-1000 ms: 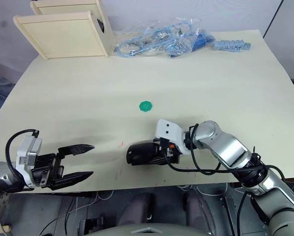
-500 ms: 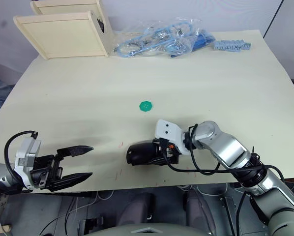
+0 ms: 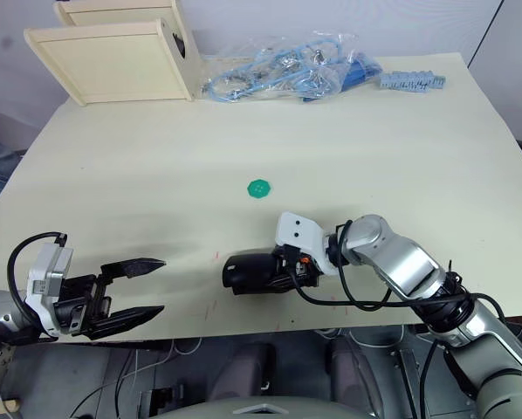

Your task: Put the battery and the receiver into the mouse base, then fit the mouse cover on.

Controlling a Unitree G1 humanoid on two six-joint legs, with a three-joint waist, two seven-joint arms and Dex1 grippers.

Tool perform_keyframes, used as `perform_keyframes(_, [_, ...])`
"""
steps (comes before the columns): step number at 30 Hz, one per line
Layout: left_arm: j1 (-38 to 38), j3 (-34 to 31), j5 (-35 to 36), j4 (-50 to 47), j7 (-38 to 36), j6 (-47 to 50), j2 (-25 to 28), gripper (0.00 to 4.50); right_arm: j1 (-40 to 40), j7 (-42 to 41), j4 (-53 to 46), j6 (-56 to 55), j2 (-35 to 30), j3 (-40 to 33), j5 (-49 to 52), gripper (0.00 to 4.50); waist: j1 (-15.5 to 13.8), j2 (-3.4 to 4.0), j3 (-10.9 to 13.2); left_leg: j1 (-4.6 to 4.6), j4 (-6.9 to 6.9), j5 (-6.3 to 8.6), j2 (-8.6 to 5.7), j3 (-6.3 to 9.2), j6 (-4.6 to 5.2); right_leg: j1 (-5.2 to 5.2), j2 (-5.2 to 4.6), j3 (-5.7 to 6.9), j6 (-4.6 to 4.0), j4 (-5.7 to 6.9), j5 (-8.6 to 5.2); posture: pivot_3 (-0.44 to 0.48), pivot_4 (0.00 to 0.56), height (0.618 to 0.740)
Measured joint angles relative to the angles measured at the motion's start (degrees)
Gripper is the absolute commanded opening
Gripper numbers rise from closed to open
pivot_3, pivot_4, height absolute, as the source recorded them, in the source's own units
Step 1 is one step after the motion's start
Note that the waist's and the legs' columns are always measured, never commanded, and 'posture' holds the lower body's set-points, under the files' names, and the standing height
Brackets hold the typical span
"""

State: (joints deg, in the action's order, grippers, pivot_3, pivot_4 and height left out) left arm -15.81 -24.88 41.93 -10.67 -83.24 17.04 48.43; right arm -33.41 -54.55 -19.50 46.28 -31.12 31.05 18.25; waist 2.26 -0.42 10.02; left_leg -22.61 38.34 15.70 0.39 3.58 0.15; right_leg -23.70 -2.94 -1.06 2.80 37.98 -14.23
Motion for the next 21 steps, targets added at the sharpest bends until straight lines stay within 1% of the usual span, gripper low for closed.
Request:
perform_keyframes(13, [0.18, 0.0, -0.01, 0.0, -0.01, 0.0, 0.0, 4.5, -0.94, -0.01, -7.0, 5.06, -4.0, -0.62, 0.7, 2.86, -0.04, -0.02, -0.01, 0.01, 0.0, 0.0, 0.0, 0.01, 0.0, 0.01, 0.0, 0.0, 0.0, 0.0, 0.0, 0.0, 0.15, 0.74])
perform_keyframes(21, [0.3, 0.01, -0.02, 0.0, -0.05, -0.01, 0.0, 4.5, -2.48, 2.01, -9.86, 10.71, -3.94, -0.57, 0.83, 2.86, -0.03, -0.02, -0.01, 0.01, 0.0, 0.0, 0.0, 0.01, 0.0, 0.01, 0.0, 0.0, 0.0, 0.0, 0.0, 0.0, 0.15, 0.74])
